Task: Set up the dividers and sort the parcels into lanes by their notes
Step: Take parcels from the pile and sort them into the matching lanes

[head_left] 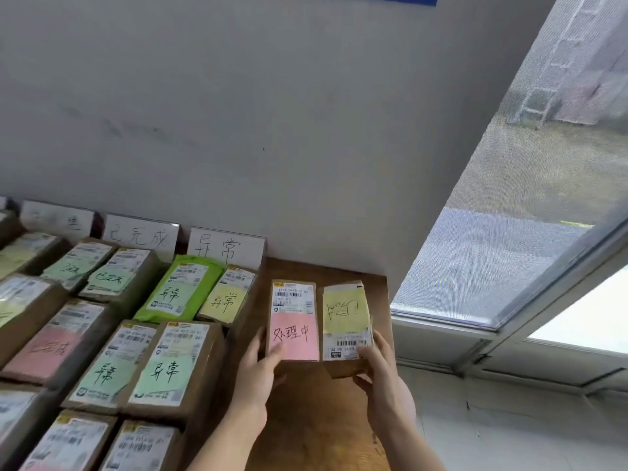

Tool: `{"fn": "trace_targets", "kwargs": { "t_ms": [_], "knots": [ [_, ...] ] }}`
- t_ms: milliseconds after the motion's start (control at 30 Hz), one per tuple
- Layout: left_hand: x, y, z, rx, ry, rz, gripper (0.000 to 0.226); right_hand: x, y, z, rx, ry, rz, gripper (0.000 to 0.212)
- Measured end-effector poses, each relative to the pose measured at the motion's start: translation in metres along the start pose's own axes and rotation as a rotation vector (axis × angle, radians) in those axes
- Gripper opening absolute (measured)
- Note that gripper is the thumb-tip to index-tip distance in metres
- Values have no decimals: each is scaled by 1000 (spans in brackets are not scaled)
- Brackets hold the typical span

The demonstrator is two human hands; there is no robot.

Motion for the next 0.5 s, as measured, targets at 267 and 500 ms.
{"fn": "trace_targets", "kwargs": {
  "t_ms": [267, 500],
  "knots": [
    [-33, -9, 25, -111, -46, -104, 50, -13, 13, -10, 84, 46, 43, 74],
    [-60, -18, 52, -26, -148, -244, 51, 14, 8, 19, -383, 136, -43, 92]
  ]
}}
Point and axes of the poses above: each hand's wrist, its own x-axis towards the middle knuckle, its own z-axis out of the back of the hand, y = z × x, the point moved 7 cm from there along x, towards the middle knuckle, and after that the axes turned 11 degrees about z, right-handed, at the moved point
